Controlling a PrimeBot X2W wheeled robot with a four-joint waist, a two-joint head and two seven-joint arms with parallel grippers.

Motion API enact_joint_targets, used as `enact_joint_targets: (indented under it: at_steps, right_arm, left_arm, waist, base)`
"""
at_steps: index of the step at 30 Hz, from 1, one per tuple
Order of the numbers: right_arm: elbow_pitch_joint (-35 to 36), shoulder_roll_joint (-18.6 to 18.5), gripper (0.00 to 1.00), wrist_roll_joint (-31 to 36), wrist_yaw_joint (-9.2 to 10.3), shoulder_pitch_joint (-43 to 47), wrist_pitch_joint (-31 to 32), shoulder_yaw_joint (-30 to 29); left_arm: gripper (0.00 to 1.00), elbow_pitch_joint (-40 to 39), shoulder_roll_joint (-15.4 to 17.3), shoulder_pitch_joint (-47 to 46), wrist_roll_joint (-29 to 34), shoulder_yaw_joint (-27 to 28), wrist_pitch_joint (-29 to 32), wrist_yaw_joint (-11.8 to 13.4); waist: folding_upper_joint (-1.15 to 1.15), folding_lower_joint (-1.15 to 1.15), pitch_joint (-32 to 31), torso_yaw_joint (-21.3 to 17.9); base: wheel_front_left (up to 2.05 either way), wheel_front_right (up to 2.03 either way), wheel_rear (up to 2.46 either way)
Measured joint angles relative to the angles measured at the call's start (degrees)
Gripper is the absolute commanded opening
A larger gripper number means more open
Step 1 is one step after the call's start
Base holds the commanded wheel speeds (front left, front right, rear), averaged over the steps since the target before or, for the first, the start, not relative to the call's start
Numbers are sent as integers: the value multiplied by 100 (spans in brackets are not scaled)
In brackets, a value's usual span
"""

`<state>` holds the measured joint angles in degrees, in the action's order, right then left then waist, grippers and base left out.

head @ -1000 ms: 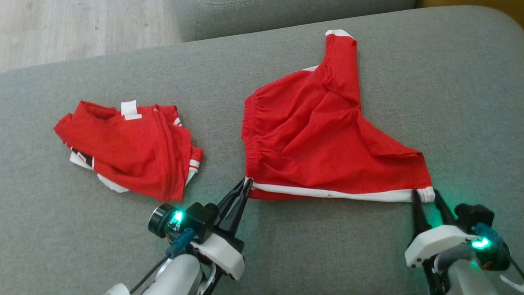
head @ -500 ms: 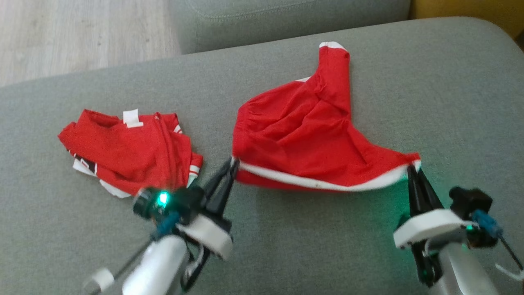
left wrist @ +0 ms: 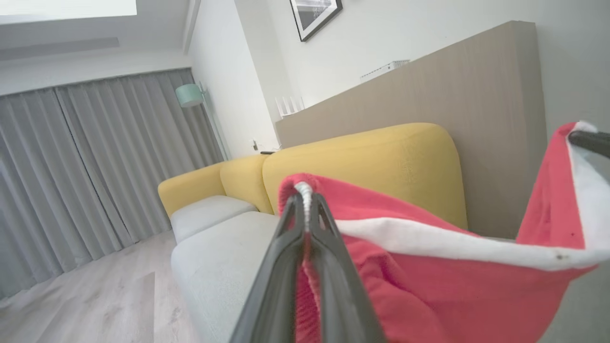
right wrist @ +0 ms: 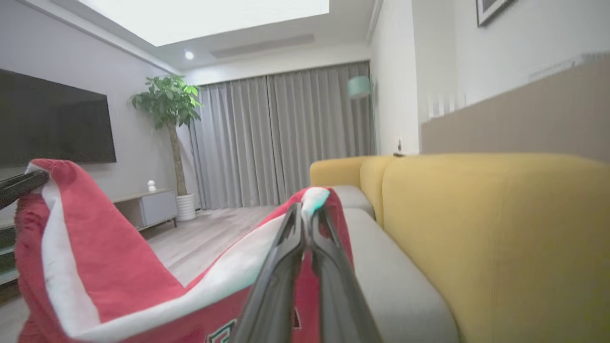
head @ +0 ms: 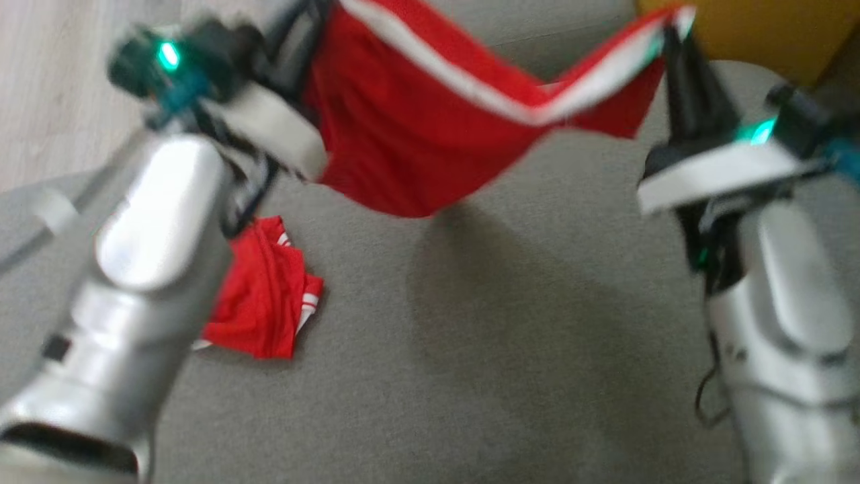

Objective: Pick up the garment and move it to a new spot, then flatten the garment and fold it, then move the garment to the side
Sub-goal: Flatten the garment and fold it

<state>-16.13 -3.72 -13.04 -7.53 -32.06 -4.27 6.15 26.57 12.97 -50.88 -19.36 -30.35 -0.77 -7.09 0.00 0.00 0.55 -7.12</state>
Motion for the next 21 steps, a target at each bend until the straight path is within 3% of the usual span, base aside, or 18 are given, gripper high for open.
enact_joint_targets:
  at_steps: [8,21]
  right_arm:
    - [60,-202,0,196,0,-776,58,136]
    - [120,-218,0,758,0,-117,180,-164]
  left_arm:
    - [0,514,53,-769,-44,-91,11,-7]
    - [0,848,79,-723,-587,-302,1,-49]
  waist:
    - [0,0,-234,-61]
    - [0,0,-597,-17]
  base:
    - [0,0,0]
    - [0,0,0]
